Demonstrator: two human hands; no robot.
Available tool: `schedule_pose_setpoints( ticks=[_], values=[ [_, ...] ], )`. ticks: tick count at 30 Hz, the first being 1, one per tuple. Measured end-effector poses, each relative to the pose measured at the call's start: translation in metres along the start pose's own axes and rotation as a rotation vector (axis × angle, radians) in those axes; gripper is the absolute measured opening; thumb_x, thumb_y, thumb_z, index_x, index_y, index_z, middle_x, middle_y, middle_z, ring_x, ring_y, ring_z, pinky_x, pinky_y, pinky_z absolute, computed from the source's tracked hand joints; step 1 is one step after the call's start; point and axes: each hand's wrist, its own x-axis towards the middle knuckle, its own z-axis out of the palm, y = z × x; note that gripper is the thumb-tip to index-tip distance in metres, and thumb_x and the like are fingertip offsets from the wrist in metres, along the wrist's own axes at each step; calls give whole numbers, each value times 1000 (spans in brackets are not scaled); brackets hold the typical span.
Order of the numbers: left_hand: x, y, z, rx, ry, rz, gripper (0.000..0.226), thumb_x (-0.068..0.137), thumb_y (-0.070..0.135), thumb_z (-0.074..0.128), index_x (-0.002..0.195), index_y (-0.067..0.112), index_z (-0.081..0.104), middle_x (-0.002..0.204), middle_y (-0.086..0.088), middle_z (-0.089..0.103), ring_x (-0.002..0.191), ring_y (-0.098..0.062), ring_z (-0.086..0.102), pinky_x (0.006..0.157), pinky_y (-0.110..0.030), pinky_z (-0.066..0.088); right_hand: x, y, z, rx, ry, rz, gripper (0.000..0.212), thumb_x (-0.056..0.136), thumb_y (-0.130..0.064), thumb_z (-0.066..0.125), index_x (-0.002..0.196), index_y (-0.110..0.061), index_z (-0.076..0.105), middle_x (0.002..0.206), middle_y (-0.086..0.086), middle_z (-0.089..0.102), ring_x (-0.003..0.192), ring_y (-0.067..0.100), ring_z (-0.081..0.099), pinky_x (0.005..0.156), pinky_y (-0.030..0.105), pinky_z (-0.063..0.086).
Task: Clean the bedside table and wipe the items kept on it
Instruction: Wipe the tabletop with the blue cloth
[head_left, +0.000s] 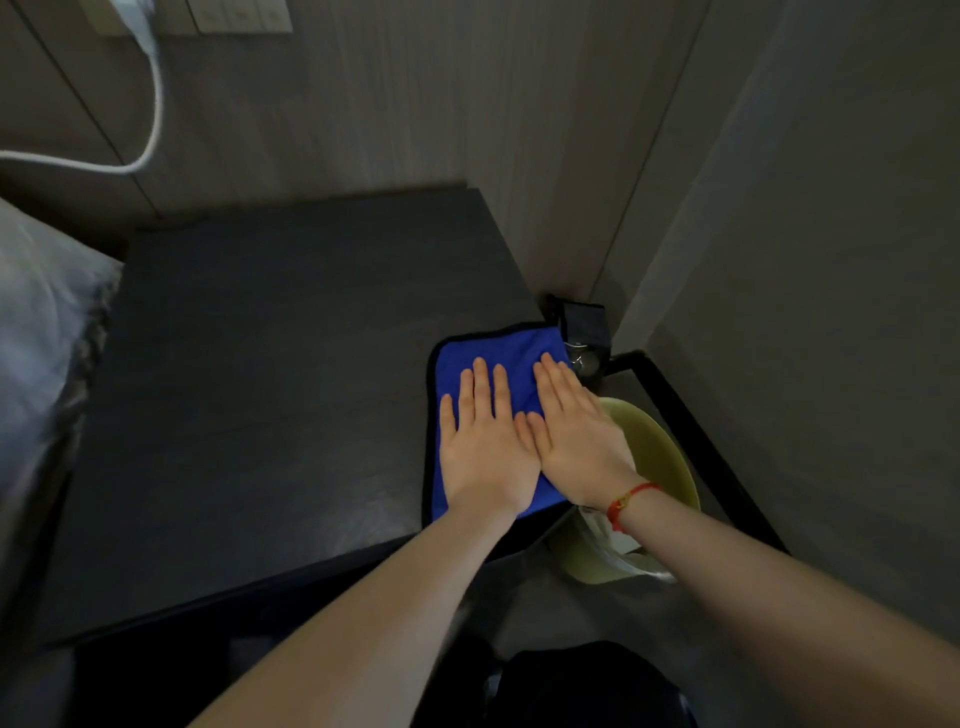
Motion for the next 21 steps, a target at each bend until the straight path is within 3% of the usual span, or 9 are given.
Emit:
schedule_pose_setpoints(
  ticks=[6, 12, 21],
  values=[
    [31, 3, -3, 5, -10, -1, 56, 99, 36, 10, 149, 16, -8, 158, -3, -13, 146, -17, -11, 118, -37, -6, 36, 7, -6, 30, -55, -38, 59, 99, -38, 18, 147, -9, -1, 158, 5, -4, 144, 14, -6, 115, 23, -6],
    [67, 2, -6, 33, -30, 21, 56, 100, 36, 10, 149, 16, -7, 159, -3, -11, 146, -17, -9, 118, -37, -5, 67, 10, -11, 252, -77, 43, 60, 99, -35, 26, 148, -12, 0, 158, 1, -4, 144, 11, 0, 112, 20, 1],
    [67, 1, -7, 52, -21, 55, 56, 100, 35, 12, 150, 15, -4, 159, -5, -9, 147, -18, -7, 118, -37, -5, 63, 9, -10, 334, -16, 49, 58, 99, -31, 29, 148, -13, 4, 158, 0, -1, 143, 11, 12, 111, 22, 14]
  ],
)
